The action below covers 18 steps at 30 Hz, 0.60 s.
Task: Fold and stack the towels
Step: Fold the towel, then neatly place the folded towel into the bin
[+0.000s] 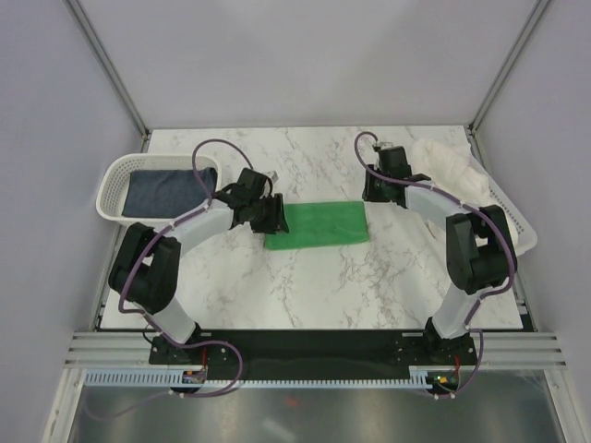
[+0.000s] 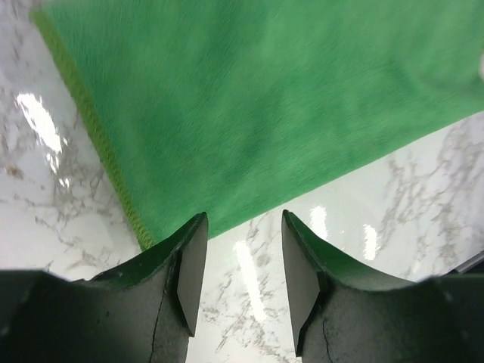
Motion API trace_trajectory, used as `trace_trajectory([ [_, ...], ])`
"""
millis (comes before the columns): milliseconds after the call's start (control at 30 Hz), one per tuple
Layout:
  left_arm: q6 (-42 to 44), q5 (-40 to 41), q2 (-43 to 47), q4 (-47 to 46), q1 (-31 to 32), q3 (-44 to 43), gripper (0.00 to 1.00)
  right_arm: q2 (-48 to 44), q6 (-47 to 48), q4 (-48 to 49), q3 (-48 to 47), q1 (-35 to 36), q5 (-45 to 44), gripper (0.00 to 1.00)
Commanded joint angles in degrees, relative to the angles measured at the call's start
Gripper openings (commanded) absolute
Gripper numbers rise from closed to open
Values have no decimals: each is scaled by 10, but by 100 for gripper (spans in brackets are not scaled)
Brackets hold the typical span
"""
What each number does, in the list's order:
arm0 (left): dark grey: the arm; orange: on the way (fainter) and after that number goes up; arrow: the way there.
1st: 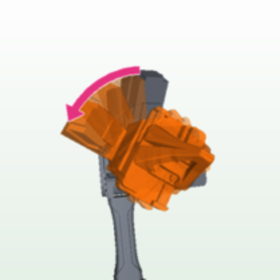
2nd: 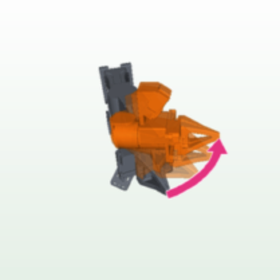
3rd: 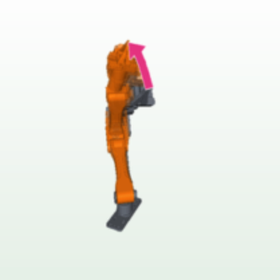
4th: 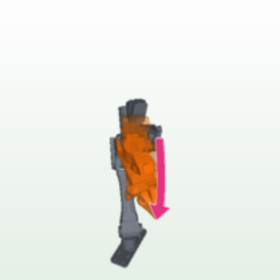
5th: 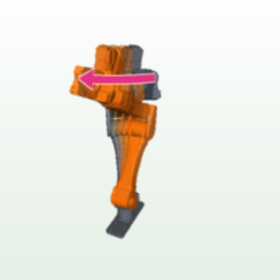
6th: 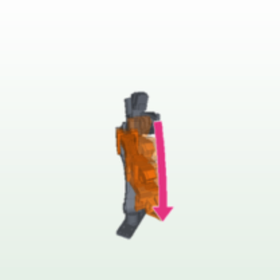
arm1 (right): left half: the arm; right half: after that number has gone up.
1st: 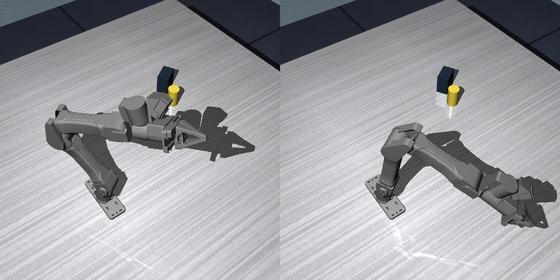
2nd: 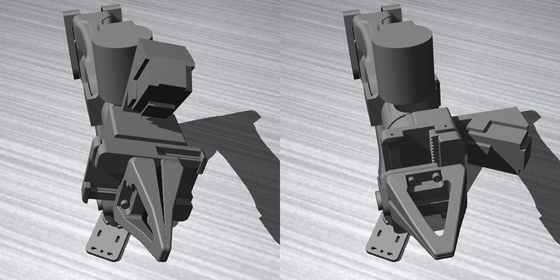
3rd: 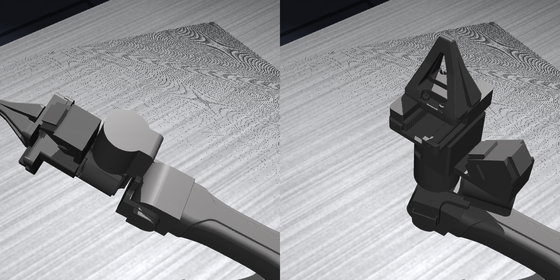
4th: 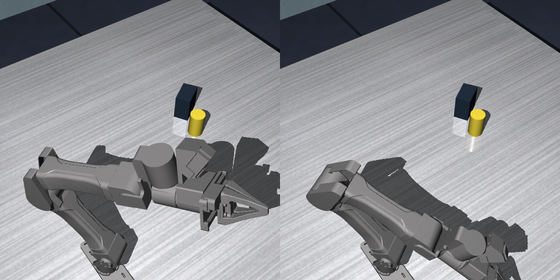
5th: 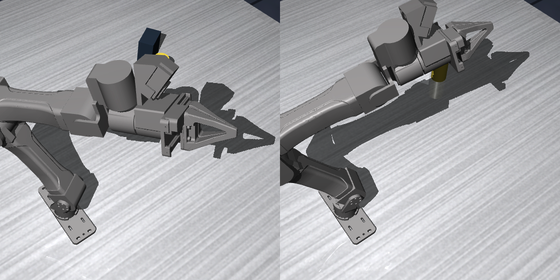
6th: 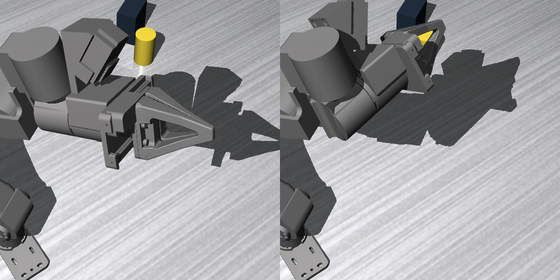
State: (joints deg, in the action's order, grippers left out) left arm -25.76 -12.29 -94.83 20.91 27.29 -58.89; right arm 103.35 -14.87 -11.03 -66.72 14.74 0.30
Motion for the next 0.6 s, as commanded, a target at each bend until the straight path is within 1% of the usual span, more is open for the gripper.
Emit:
trace_trajectory([
  [0,29,-29,27,22,-7,-68,52,-68,-29,-64,-24,3,60,33],
  [33,33,-43,22,21,-13,-84,52,-88,-38,-64,-11,4,105,32],
  [67,38,-48,12,21,-15,-93,52,-96,-46,-63,17,4,121,31],
  [100,48,-49,-10,20,-21,-102,52,-102,-56,-61,30,5,136,26],
  [133,53,-48,-25,19,-23,-120,52,-109,-60,-56,44,6,172,26],
  [200,62,-48,-52,18,-34,-136,51,-108,-67,-41,76,6,190,23],
  [233,63,-42,-79,15,-36,-148,51,-105,-69,-34,86,6,192,21],
  [333,67,-34,-112,10,-50,-167,51,-98,-83,-8,125,6,181,18],
  [400,70,-24,-139,6,-55,-173,51,-104,-87,15,153,6,171,19],
  [433,72,-20,-148,7,-60,-181,51,-110,-89,19,162,6,162,21],
  [467,73,-19,-169,7,-63,-184,51,-110,-88,18,173,6,147,23],
  [500,71,-17,-176,7,-66,-186,51,-109,-84,13,177,6,121,30],
  [567,70,-23,-185,7,-75,-192,51,-111,-73,11,184,6,115,32],
])
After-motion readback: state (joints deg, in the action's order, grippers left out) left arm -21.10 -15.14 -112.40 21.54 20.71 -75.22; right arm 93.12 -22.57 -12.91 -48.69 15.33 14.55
